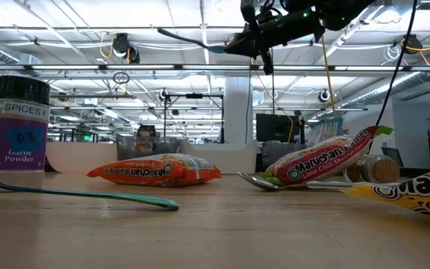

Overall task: Pick & Place Food Item
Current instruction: Put the blue baby spoon into the white bin

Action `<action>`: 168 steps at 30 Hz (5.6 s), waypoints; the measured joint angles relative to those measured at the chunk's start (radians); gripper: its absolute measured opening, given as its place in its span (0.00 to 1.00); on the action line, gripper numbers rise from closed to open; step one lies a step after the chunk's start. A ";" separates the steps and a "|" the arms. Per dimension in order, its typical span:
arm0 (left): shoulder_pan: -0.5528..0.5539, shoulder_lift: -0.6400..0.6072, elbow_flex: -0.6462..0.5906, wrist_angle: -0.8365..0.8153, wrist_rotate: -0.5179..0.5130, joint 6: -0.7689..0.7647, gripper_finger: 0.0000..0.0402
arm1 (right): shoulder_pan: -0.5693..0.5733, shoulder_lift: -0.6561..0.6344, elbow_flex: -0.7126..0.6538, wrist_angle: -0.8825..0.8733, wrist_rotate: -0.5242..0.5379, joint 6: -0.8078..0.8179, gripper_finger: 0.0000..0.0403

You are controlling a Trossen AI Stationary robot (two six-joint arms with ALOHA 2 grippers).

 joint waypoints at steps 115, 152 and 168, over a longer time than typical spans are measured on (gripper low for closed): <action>0.249 0.115 -0.011 -0.080 0.383 -0.166 0.07 | -0.183 -0.188 0.001 0.065 -0.163 -0.052 0.44; 0.341 0.281 -0.415 0.475 0.680 -0.510 0.07 | -0.226 -0.447 -0.347 0.030 -0.194 0.040 0.42; 0.374 0.375 -0.413 0.421 0.633 -0.470 0.07 | -0.226 -0.447 -0.347 0.023 -0.214 0.040 0.40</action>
